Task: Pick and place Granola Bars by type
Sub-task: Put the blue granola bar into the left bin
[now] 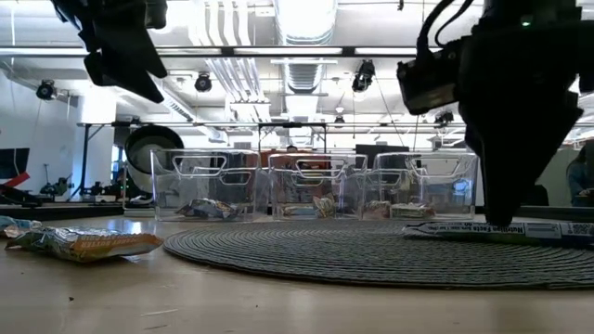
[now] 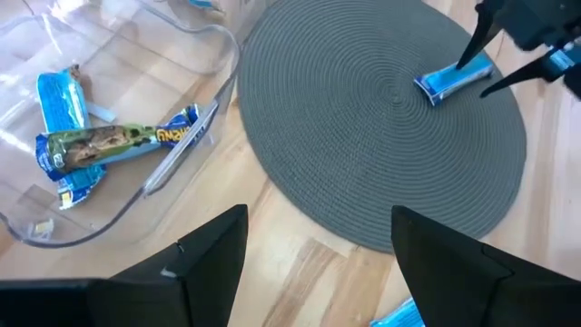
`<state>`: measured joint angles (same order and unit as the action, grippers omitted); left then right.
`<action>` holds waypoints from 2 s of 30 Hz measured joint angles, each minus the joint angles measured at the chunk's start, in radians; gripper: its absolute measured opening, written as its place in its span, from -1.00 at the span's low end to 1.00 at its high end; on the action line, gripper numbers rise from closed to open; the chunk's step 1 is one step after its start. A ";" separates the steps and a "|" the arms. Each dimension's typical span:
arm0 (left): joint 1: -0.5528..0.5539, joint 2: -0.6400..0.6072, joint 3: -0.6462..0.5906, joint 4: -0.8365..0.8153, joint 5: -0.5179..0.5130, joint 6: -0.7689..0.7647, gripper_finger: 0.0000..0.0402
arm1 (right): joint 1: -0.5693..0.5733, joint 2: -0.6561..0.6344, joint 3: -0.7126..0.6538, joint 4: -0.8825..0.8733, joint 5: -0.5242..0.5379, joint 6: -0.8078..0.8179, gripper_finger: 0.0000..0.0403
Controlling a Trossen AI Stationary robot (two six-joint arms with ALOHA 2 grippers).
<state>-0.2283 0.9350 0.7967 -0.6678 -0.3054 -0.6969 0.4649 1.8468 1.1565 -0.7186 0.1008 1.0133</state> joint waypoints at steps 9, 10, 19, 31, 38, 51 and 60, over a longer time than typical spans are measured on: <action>0.000 0.007 -0.001 -0.001 0.004 -0.018 0.26 | -0.026 0.012 0.002 -0.007 -0.008 0.001 0.00; 0.000 0.007 -0.001 -0.001 0.005 -0.018 0.26 | -0.030 0.012 0.002 -0.008 -0.008 0.000 -0.03; 0.000 0.007 -0.001 0.002 0.013 -0.015 0.26 | -0.066 0.005 -0.003 -0.027 -0.034 0.003 -0.65; 0.000 0.007 -0.001 0.010 0.021 -0.014 0.26 | -0.140 -0.202 0.014 -0.033 -0.023 0.011 -0.96; 0.000 0.007 -0.001 0.011 0.021 -0.001 0.26 | -0.169 -0.238 0.013 -0.035 -0.087 -0.119 -0.84; -0.002 0.007 -0.001 0.016 0.024 0.025 0.26 | -0.081 -0.110 0.014 -0.020 -0.051 -0.323 0.11; -0.003 0.007 -0.035 0.029 0.023 0.028 0.26 | -0.076 -0.036 0.000 -0.006 -0.022 -0.321 0.38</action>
<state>-0.2310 0.9424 0.7616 -0.6388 -0.2821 -0.6686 0.3889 1.8111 1.1568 -0.7244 0.0785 0.6928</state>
